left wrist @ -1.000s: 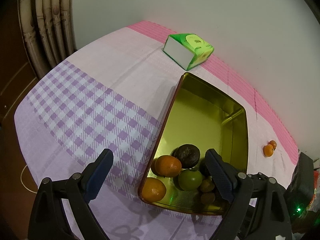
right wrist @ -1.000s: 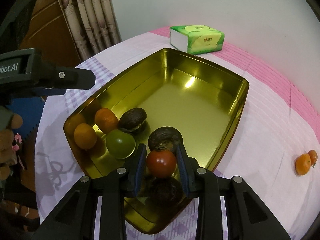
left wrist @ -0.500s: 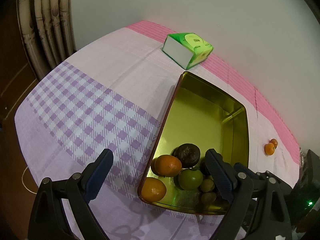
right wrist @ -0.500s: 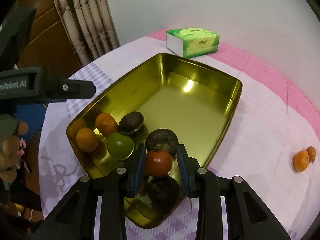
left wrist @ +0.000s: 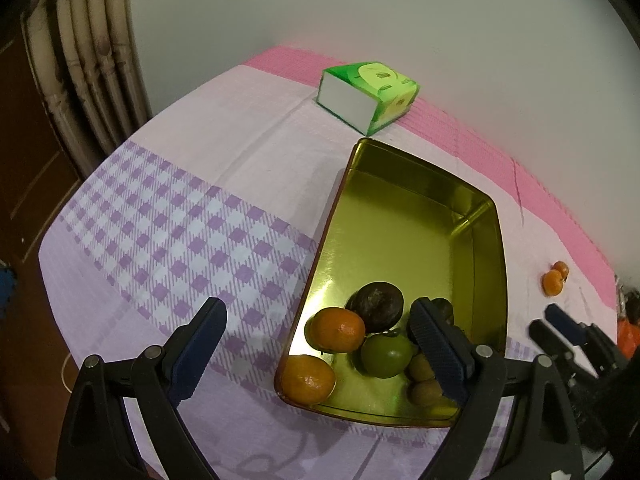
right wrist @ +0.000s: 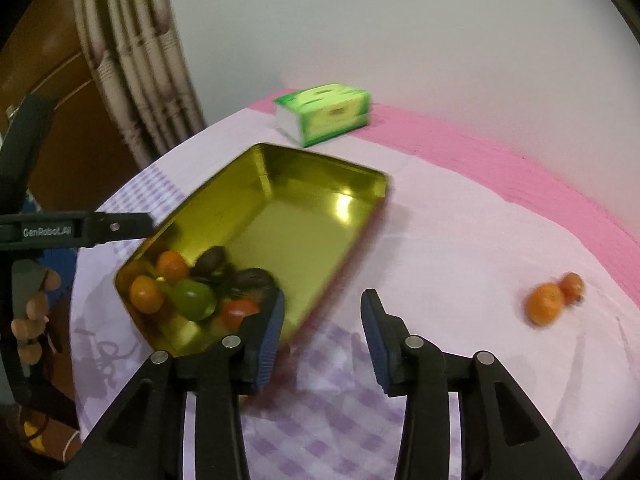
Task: Organize fruits
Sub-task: 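Move the left gripper from the tray to the remaining orange mandarin, then close the left gripper on the mandarin and lift it, then carry the mandarin into the tin tray and open the left gripper, then lower the right gripper onto the small orange cherry tomato and close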
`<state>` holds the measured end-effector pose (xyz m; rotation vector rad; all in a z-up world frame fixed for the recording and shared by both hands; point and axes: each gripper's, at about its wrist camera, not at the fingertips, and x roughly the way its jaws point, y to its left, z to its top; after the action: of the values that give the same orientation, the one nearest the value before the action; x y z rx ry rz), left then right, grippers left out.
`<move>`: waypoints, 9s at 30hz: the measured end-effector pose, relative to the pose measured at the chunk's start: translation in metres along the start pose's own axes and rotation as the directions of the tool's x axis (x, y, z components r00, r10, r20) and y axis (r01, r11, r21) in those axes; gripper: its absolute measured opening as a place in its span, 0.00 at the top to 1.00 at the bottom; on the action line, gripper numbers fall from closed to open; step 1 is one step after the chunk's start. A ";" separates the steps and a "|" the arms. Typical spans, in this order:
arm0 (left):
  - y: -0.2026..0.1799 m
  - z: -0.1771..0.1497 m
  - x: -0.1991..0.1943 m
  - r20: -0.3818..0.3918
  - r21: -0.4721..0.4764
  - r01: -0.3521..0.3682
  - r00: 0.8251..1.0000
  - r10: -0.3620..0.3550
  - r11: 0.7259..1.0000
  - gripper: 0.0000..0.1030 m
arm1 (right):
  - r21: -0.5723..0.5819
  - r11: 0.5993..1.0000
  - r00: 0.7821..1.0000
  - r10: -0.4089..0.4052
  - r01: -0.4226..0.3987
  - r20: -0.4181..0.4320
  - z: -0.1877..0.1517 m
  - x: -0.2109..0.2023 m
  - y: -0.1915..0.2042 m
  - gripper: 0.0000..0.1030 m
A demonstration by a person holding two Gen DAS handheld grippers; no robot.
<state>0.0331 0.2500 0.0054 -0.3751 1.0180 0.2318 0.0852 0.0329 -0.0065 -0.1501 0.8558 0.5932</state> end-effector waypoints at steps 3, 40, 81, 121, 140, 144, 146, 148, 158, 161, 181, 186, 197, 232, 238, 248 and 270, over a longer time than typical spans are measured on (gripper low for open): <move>-0.004 -0.001 -0.001 0.004 0.017 0.007 1.000 -0.007 1.000 0.12 | 0.050 0.998 0.999 -0.045 0.045 -0.004 -0.011 -0.008 -0.028 0.58; -0.252 -0.016 0.046 -0.111 0.382 0.236 0.971 -0.210 0.894 0.12 | 0.353 0.841 0.911 -0.389 0.411 -0.135 -0.115 -0.023 -0.277 0.00; -0.347 -0.026 0.140 -0.180 0.421 0.270 0.960 -0.213 0.866 0.56 | 0.350 0.841 0.911 -0.390 0.412 -0.134 -0.117 -0.023 -0.281 0.00; -0.299 -0.063 0.061 -0.066 0.494 0.167 0.986 -0.154 0.853 0.64 | 0.353 0.840 0.910 -0.391 0.413 -0.135 -0.117 -0.023 -0.281 0.00; -0.251 -0.057 0.011 -0.068 0.402 0.192 0.981 -0.180 0.895 0.64 | 0.355 0.838 0.910 -0.392 0.414 -0.136 -0.116 -0.023 -0.282 0.00; -0.239 -0.049 0.006 -0.062 0.372 0.182 0.983 -0.171 0.910 0.64 | 0.356 0.838 0.910 -0.392 0.415 -0.137 -0.116 -0.023 -0.282 0.00; -0.232 -0.044 0.004 -0.058 0.362 0.167 0.986 -0.157 0.917 0.64 | 0.356 0.837 0.910 -0.392 0.415 -0.137 -0.115 -0.023 -0.282 0.00; -0.224 -0.041 0.002 -0.056 0.353 0.162 0.987 -0.152 0.922 0.64 | 0.356 0.837 0.910 -0.393 0.415 -0.137 -0.115 -0.023 -0.282 0.00; -0.174 -0.022 -0.002 -0.031 0.276 0.102 0.995 -0.098 0.956 0.64 | 0.357 0.837 0.909 -0.393 0.415 -0.137 -0.115 -0.024 -0.282 0.00; -0.159 -0.017 -0.004 -0.021 0.256 0.084 0.996 -0.082 0.963 0.64 | 0.357 0.837 0.909 -0.393 0.415 -0.137 -0.115 -0.024 -0.282 0.00; -0.089 -0.003 0.010 -0.058 0.157 0.005 0.998 0.004 0.988 0.64 | 0.359 0.835 0.909 -0.394 0.416 -0.137 -0.115 -0.024 -0.283 0.00; -0.079 -0.006 0.019 -0.078 0.152 -0.004 0.997 0.016 0.988 0.64 | 0.359 0.835 0.909 -0.394 0.416 -0.137 -0.115 -0.024 -0.283 0.00; -0.078 -0.023 0.033 -0.137 0.166 0.019 0.991 0.004 0.986 0.64 | 0.360 0.835 0.909 -0.395 0.417 -0.137 -0.115 -0.024 -0.284 0.00; -0.083 -0.030 0.033 -0.121 0.224 0.035 0.993 -0.007 0.974 0.58 | 0.375 0.825 0.905 -0.398 0.424 -0.147 -0.114 -0.026 -0.283 0.00; -0.083 -0.031 0.032 -0.118 0.227 0.048 0.993 -0.022 0.973 0.52 | 0.402 0.801 0.896 -0.404 0.444 -0.183 -0.110 -0.025 -0.279 0.00; -0.085 -0.026 0.005 0.010 0.247 0.012 1.000 -0.015 0.969 0.39 | 0.423 0.779 0.886 -0.424 0.462 -0.187 -0.112 -0.025 -0.277 0.00; -0.051 -0.013 -0.011 0.115 0.158 -0.049 0.993 0.031 0.986 0.27 | 0.259 0.880 0.917 -0.393 0.398 -0.072 -0.037 -0.001 -0.207 0.08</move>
<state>0.0356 0.1986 0.0192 -0.1932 0.9274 0.2032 0.1737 -0.1525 -0.0518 -0.0788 0.8829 0.0870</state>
